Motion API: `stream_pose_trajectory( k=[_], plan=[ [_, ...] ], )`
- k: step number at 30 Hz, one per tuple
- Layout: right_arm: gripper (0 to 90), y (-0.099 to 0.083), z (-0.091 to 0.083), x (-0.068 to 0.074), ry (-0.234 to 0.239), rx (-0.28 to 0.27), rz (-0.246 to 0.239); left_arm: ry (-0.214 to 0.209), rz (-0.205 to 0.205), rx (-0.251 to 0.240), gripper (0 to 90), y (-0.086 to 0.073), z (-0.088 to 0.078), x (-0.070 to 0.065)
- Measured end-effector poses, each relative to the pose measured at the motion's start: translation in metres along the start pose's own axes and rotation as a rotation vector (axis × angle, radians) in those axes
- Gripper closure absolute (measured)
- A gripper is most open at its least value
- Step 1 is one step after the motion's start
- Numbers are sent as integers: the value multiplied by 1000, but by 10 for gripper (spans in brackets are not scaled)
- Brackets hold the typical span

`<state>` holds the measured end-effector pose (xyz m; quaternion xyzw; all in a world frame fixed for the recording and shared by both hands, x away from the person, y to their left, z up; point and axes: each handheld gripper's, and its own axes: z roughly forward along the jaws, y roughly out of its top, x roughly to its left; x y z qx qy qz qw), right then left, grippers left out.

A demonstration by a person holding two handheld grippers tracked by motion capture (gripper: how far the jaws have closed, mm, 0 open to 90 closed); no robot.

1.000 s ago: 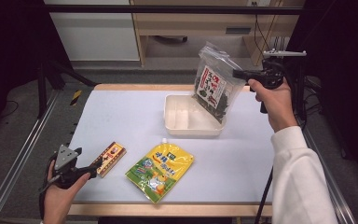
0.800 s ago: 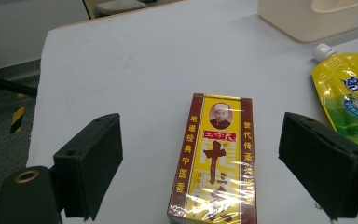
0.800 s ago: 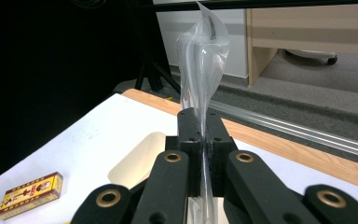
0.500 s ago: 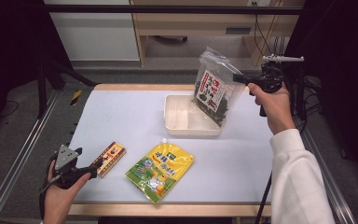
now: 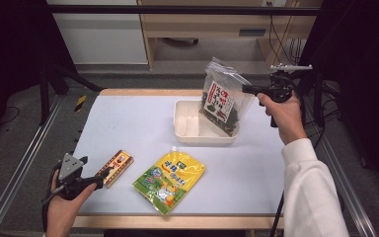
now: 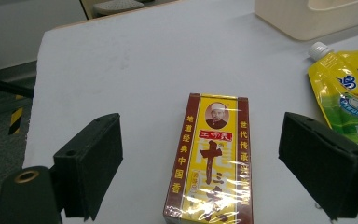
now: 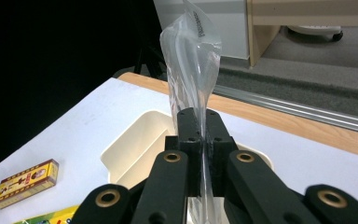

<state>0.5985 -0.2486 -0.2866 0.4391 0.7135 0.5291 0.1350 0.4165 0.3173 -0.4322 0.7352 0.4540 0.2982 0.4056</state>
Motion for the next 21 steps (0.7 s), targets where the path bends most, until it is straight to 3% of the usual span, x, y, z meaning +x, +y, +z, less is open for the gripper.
stream_pose_trajectory(
  k=[21],
  plan=[
    [862, -21, -1, -12, 5, -4, 31, -4, 10, 6, 132, 0, 1, -2]
  ],
)
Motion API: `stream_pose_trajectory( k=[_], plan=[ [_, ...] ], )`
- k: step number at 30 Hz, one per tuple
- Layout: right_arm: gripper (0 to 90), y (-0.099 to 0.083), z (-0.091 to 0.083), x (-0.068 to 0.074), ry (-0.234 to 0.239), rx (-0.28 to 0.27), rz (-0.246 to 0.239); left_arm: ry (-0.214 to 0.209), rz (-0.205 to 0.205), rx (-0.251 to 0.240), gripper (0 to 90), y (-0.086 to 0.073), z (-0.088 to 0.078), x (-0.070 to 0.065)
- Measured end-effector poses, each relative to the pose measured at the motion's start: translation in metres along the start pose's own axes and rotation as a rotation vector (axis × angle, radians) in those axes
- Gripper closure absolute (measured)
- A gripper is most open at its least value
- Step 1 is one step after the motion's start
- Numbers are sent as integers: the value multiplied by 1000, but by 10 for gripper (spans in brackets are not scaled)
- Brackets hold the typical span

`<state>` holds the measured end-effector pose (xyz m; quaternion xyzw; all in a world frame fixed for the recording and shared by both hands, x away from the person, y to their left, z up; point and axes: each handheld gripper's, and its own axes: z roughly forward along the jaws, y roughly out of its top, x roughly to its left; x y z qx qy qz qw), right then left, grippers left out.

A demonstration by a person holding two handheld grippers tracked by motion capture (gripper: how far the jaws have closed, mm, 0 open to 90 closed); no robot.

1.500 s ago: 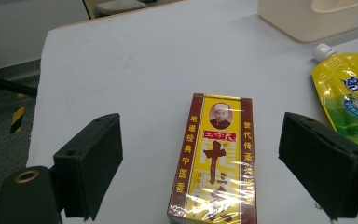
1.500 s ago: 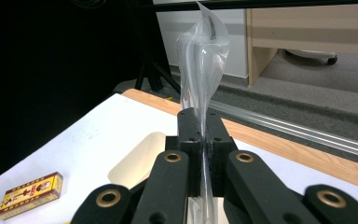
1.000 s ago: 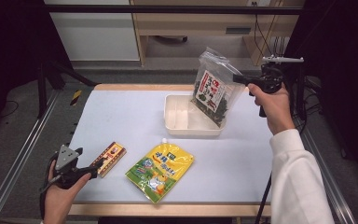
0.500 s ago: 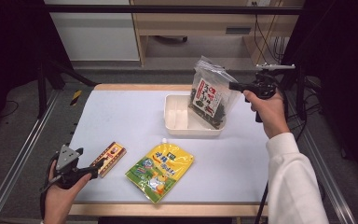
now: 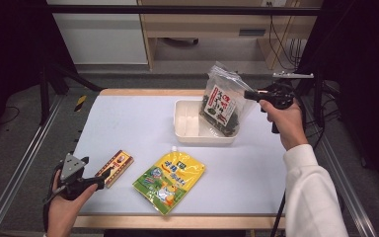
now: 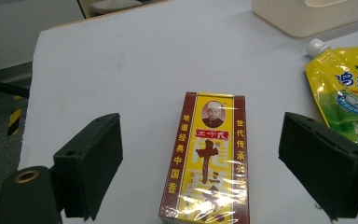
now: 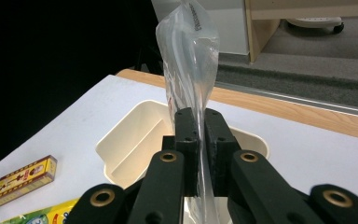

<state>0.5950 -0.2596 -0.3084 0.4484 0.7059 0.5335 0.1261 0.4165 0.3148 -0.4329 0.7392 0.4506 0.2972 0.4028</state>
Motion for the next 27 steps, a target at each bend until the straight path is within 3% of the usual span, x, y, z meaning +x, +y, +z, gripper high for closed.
stream_pose_trajectory(
  k=[5, 9, 12, 17, 23, 27],
  plan=[
    [801, -1, -1, 1, -1, -8, 4, 1, 0, 0, 131, 0, 0, 1],
    [652, -3, -4, 3, -1, -29, 5, 1, -1, -1, 131, 0, 0, 1],
    [527, -5, -10, 5, -29, -47, -4, 3, 0, -1, 131, 0, 0, 1],
    [371, -8, -27, 16, -76, -91, -65, 4, 3, -2, 130, 0, 0, 0],
    [292, -17, -46, 28, -99, -131, -108, 3, 8, -4, 130, 0, 0, -1],
    [246, -33, -60, 38, -117, -150, -144, 4, 10, -5, 130, 0, 0, -1]
  ],
)
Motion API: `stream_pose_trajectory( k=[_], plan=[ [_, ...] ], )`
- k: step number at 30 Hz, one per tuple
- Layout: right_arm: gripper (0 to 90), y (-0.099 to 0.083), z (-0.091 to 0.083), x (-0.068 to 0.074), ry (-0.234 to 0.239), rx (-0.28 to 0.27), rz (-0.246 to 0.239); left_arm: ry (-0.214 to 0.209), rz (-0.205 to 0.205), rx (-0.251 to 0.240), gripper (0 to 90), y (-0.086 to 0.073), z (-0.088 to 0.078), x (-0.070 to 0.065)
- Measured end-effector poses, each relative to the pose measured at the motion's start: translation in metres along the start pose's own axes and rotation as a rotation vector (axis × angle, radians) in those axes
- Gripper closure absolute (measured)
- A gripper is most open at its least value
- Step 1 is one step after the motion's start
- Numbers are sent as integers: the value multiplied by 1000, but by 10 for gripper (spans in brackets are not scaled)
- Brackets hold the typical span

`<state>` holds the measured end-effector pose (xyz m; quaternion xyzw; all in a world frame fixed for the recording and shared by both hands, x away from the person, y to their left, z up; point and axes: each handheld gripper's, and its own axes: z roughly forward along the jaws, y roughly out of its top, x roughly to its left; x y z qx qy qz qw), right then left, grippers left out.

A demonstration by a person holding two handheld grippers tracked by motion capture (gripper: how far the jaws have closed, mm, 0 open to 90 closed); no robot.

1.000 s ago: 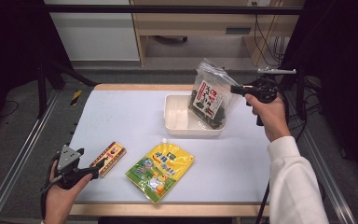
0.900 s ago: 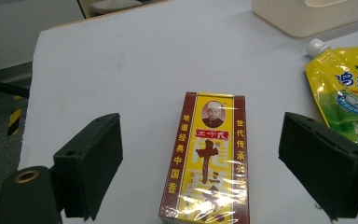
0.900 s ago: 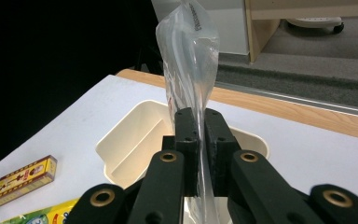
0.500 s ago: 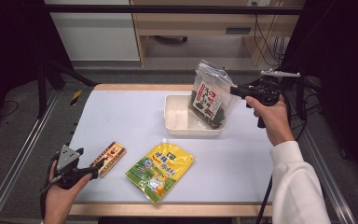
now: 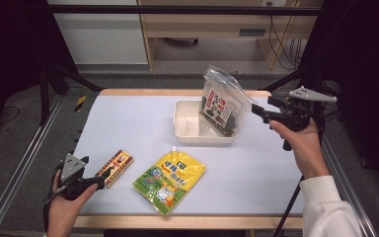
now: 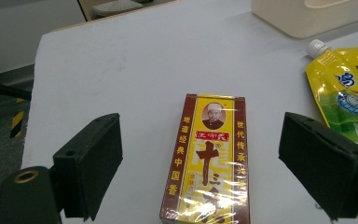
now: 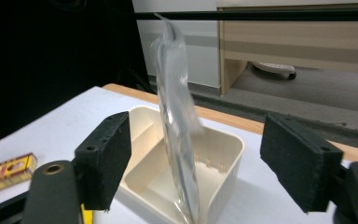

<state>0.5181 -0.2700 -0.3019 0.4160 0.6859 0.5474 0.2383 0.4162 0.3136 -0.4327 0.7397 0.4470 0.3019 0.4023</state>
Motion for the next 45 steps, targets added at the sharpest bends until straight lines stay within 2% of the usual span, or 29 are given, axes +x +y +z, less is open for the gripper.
stream_pose_trajectory(
  k=[5, 9, 15, 21, 26, 30, 32, 36, 42, 45],
  plan=[
    [208, -23, -14, 13, -38, 33, -59, 0, -4, -7, 128, 0, 0, -1],
    [163, -41, -17, 22, -39, 38, -42, -9, 2, -1, 116, 0, 2, -3],
    [123, -63, -10, 42, -37, 61, -48, -12, -4, -4, 103, 0, 1, -4],
    [184, -84, 8, 67, -18, 89, -17, -28, 1, -8, 84, 0, 1, -6],
    [210, -95, 26, 80, -4, 117, -5, -36, 6, -11, 74, 0, 1, -6],
    [248, -101, 41, 93, 6, 119, -20, -39, 16, -12, 71, 1, 1, -9],
    [293, -106, 53, 104, 29, 147, -14, -43, 15, -17, 71, 2, 1, -10],
    [344, -112, 62, 113, 32, 168, -14, -54, 15, -21, 71, 4, 2, -15],
    [431, -125, 74, 129, 45, 228, -34, -60, 40, -22, 72, 8, 3, -23],
    [446, -130, 77, 134, 52, 264, -39, -64, 44, -16, 74, 9, 4, -25]
  ],
)
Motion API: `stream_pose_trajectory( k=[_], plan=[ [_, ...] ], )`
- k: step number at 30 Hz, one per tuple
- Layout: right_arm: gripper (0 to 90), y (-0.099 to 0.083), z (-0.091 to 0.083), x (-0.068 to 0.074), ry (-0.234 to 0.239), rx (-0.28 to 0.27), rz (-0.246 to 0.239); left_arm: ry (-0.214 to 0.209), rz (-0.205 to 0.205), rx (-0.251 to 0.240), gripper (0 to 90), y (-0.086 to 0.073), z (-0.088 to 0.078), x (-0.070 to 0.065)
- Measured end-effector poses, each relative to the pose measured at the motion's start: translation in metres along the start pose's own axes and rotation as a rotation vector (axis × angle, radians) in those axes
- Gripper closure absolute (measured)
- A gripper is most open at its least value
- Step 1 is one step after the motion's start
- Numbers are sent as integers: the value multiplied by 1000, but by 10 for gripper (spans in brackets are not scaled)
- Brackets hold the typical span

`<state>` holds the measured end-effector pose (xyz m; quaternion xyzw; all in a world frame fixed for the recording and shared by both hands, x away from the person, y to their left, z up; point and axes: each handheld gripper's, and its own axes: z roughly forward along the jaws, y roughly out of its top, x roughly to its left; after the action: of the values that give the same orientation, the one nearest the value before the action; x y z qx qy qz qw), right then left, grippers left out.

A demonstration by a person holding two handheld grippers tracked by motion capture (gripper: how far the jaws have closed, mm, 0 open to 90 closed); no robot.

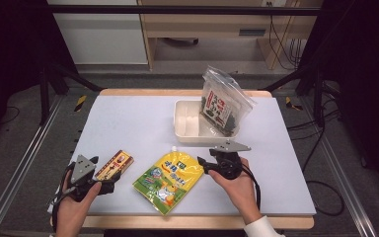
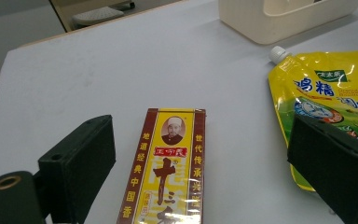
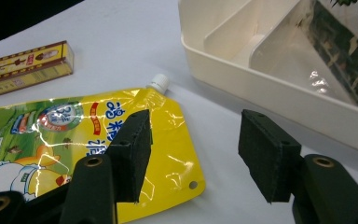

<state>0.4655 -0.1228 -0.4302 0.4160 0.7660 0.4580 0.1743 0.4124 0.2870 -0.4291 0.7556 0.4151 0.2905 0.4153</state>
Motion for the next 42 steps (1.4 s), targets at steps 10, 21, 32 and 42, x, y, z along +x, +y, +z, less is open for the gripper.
stream_pose_trajectory(
  k=[10, 21, 32, 42],
  plan=[
    [525, -9, 6, -6, -16, 64, 52, -23, 27, 11, 105, 2, 3, -9],
    [538, -14, 18, -10, -18, 126, 65, -50, 72, 36, 165, 3, 7, -18],
    [521, -23, 36, -6, 11, 213, 83, -57, 67, 34, 160, 3, 7, -17],
    [532, -24, 37, -1, 35, 240, 69, -54, 78, 33, 156, 4, 6, -18]
  ],
)
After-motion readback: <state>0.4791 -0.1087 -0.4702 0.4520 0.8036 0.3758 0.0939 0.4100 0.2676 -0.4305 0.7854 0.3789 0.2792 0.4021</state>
